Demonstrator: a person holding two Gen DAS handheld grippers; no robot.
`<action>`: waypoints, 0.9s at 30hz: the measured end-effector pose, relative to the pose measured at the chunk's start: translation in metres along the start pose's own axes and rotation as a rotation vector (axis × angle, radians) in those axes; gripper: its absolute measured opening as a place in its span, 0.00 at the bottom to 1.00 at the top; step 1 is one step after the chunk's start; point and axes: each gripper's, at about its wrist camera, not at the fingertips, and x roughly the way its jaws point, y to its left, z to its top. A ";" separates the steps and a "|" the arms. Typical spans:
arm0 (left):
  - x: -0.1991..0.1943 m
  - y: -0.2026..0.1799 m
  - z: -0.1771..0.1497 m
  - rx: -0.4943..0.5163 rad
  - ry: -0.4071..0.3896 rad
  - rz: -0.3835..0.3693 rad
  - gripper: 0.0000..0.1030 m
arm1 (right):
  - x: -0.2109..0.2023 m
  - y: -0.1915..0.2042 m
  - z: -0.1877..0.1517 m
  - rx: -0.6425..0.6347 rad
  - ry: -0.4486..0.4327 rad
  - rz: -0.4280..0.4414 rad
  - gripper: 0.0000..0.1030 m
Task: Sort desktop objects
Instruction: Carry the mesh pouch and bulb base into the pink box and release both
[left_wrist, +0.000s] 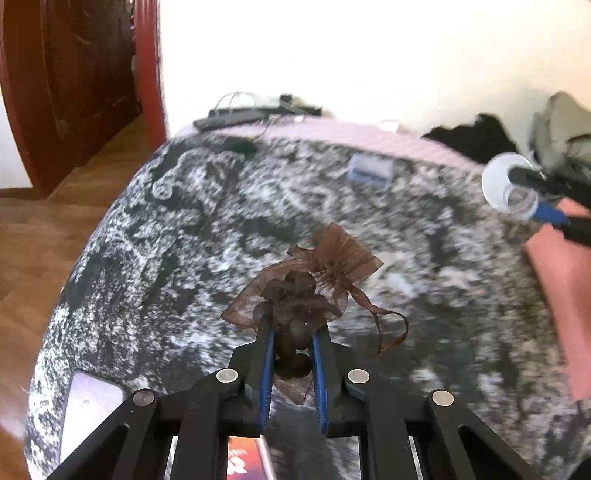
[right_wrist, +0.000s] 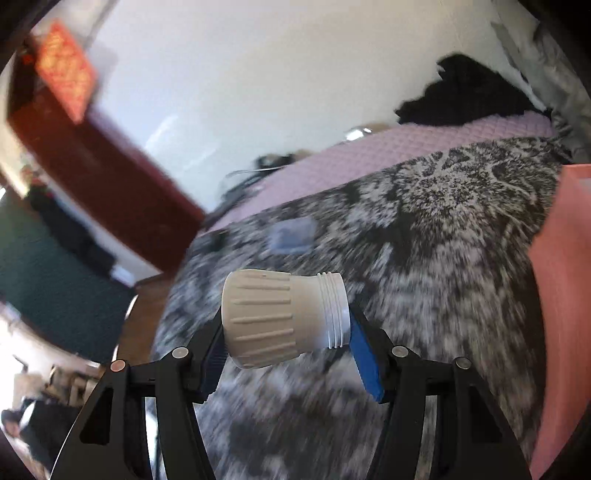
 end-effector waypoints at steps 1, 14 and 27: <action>-0.008 -0.005 -0.002 -0.002 -0.013 -0.010 0.13 | -0.017 0.007 -0.009 -0.016 -0.007 0.020 0.61; -0.083 -0.099 -0.010 0.118 -0.134 -0.085 0.13 | -0.184 0.026 -0.082 -0.114 -0.173 0.129 0.61; -0.109 -0.236 0.010 0.249 -0.221 -0.235 0.14 | -0.318 -0.023 -0.089 -0.177 -0.439 0.008 0.61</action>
